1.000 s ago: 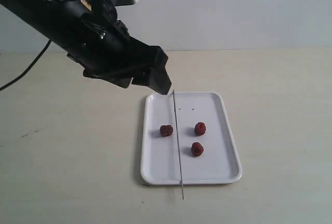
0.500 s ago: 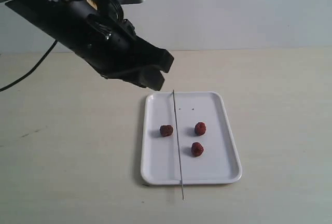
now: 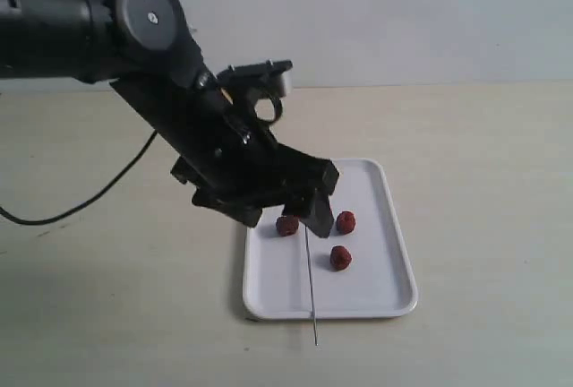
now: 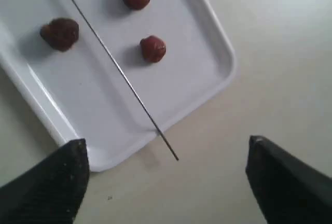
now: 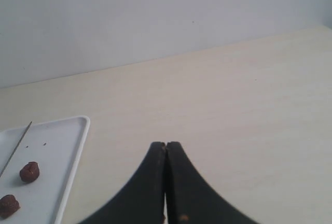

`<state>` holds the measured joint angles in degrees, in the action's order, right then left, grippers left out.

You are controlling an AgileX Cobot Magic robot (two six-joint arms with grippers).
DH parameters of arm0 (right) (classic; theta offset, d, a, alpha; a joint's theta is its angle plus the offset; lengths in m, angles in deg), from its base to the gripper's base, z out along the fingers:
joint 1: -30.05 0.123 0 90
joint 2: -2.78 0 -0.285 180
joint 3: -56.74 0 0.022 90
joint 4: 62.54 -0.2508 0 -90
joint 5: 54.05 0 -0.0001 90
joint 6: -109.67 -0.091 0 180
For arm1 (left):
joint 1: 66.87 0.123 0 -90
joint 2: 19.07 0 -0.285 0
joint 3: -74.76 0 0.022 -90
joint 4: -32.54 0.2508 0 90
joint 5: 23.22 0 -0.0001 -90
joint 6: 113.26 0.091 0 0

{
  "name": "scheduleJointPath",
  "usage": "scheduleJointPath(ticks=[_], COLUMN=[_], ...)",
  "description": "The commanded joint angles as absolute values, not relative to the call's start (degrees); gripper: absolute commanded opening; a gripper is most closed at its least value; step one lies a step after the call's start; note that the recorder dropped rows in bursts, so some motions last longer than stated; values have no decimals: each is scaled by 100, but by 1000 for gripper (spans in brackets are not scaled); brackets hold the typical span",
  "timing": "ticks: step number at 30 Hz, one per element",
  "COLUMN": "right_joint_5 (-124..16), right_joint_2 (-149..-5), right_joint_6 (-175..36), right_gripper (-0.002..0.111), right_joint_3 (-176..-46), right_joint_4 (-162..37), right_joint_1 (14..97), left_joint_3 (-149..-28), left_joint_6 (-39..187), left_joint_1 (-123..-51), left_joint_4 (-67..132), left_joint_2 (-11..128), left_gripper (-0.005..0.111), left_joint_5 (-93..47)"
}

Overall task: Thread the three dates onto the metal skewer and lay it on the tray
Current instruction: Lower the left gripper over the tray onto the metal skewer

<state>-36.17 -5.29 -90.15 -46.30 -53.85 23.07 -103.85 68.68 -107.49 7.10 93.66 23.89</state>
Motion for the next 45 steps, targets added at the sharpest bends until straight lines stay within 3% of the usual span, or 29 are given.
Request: scheduleJointPath(ticks=[1,6,21,26,45], right_joint_5=[-3665,-3665,-3665,-3665,-3665], right_joint_2=[-500,-500,-500,-500,-500], right_joint_6=[-8996,-8996,-8996,-8996,-8996], right_gripper=[0,0,0,0,0], right_joint_3=[-4604,-4604,-4604,-4604,-4604], right_joint_4=[-5354,-5354,-5354,-5354,-5354], right_joint_1=[2274,2274,2274,2274,2274], left_joint_3=[-10581,-10862,-11996,-12058,-12058], left_joint_6=[6113,5181,4501,4200,3796], left_joint_1=[-10958,-11211,-11546,-11546,-11546], left_joint_4=[1380,2266,2292,2292,2613], left_joint_2=[9799,10234,11324,11500,11760], left_gripper=[79,76,75,64,60], left_joint_5=[2614,2869,3134,3212,2705])
